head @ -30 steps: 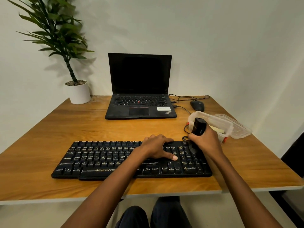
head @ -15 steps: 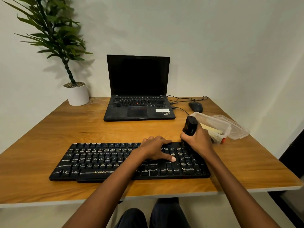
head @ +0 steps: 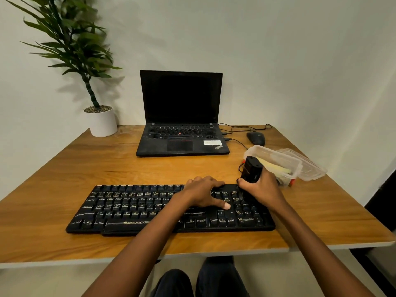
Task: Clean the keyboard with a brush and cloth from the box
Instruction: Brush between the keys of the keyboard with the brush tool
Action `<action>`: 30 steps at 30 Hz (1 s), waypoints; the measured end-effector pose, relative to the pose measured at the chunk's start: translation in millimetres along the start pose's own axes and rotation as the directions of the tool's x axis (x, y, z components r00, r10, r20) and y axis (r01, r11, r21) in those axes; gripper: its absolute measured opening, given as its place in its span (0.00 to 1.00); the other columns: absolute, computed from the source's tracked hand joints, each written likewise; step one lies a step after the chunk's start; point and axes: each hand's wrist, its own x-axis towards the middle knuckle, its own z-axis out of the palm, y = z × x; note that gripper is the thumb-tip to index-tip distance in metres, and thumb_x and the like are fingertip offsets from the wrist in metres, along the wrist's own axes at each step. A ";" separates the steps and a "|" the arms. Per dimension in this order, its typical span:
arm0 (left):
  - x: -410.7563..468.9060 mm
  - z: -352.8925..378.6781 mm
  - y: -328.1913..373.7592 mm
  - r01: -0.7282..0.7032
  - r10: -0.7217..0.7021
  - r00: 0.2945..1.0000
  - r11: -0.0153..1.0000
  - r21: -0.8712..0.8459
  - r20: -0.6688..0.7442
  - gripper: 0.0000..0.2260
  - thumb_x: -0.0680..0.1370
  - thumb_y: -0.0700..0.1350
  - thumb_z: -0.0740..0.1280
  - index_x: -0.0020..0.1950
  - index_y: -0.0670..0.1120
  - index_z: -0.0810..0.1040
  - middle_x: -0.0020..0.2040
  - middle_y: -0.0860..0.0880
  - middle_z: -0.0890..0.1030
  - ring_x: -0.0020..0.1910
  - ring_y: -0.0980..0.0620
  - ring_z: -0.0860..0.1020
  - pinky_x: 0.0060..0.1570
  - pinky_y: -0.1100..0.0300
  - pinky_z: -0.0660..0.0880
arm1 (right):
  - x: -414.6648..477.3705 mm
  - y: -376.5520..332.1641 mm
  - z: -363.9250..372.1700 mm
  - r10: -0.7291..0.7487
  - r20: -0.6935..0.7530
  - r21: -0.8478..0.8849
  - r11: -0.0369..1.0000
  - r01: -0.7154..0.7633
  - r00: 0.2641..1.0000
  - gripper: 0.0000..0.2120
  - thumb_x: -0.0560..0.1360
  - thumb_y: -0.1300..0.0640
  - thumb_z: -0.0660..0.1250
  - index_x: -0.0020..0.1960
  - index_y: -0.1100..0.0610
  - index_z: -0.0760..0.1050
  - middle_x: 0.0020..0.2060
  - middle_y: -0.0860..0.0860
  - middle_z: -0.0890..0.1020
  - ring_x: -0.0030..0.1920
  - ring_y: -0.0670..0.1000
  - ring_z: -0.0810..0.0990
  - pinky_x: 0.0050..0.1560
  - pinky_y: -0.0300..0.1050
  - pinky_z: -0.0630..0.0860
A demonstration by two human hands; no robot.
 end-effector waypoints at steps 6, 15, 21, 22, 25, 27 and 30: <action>-1.5 -0.9 0.6 -0.004 0.004 1.000 1.000 0.003 -0.002 0.36 0.73 0.63 0.65 0.76 0.55 0.56 0.75 0.50 0.61 0.71 0.45 0.60 0.68 0.48 0.57 | 13.5 -10.5 7.0 -0.002 -0.032 -0.066 0.998 0.000 0.999 0.17 0.69 0.54 0.70 0.54 0.55 0.69 0.41 0.50 0.76 0.43 0.52 0.75 0.43 0.43 0.68; -1.3 -1.7 0.9 -0.004 0.004 1.000 1.000 0.006 0.000 0.36 0.73 0.63 0.65 0.76 0.55 0.56 0.75 0.50 0.61 0.71 0.45 0.60 0.68 0.47 0.57 | 12.7 -9.9 5.3 0.011 -0.053 -0.103 0.995 -0.016 0.999 0.16 0.69 0.53 0.70 0.53 0.55 0.69 0.39 0.50 0.76 0.42 0.53 0.75 0.41 0.43 0.69; -0.8 -1.3 1.3 0.006 -0.006 1.000 1.000 -0.003 -0.003 0.36 0.73 0.63 0.65 0.76 0.54 0.56 0.75 0.50 0.61 0.71 0.45 0.60 0.68 0.48 0.57 | -8.5 -3.3 -1.2 0.017 -0.005 0.027 0.999 -0.017 1.000 0.14 0.68 0.57 0.72 0.50 0.55 0.71 0.40 0.48 0.76 0.43 0.49 0.74 0.42 0.42 0.68; -1.0 -1.5 1.2 0.005 -0.005 1.000 1.000 -0.005 -0.003 0.36 0.73 0.63 0.65 0.76 0.54 0.56 0.75 0.50 0.61 0.71 0.45 0.60 0.68 0.48 0.57 | -7.3 -2.6 -2.8 0.031 -0.021 0.029 0.999 -0.030 0.999 0.14 0.68 0.57 0.72 0.51 0.56 0.72 0.40 0.48 0.75 0.43 0.49 0.74 0.43 0.42 0.67; -2.1 -1.4 1.4 -0.001 0.001 1.000 1.000 0.000 -0.004 0.36 0.73 0.63 0.65 0.76 0.54 0.56 0.75 0.50 0.61 0.71 0.45 0.60 0.68 0.48 0.57 | -0.9 -8.5 3.5 0.025 -0.088 -0.081 0.996 -0.032 0.996 0.16 0.69 0.55 0.70 0.53 0.56 0.70 0.40 0.49 0.75 0.43 0.50 0.73 0.44 0.43 0.67; -2.4 -0.7 1.5 0.000 0.000 1.000 1.000 0.003 -0.009 0.36 0.73 0.63 0.65 0.76 0.54 0.56 0.75 0.50 0.61 0.71 0.45 0.60 0.67 0.49 0.58 | -4.2 -11.1 10.0 -0.013 -0.114 -0.094 0.996 0.003 0.993 0.15 0.68 0.54 0.70 0.52 0.56 0.70 0.40 0.50 0.76 0.43 0.51 0.74 0.42 0.43 0.68; -1.7 -1.1 1.3 0.008 -0.008 1.000 1.000 -0.011 -0.009 0.36 0.73 0.63 0.65 0.76 0.54 0.56 0.75 0.50 0.61 0.71 0.45 0.60 0.67 0.49 0.58 | -18.9 -5.3 6.9 -0.006 -0.084 -0.020 1.000 0.005 0.996 0.12 0.68 0.56 0.71 0.45 0.56 0.69 0.36 0.46 0.75 0.39 0.49 0.74 0.38 0.42 0.69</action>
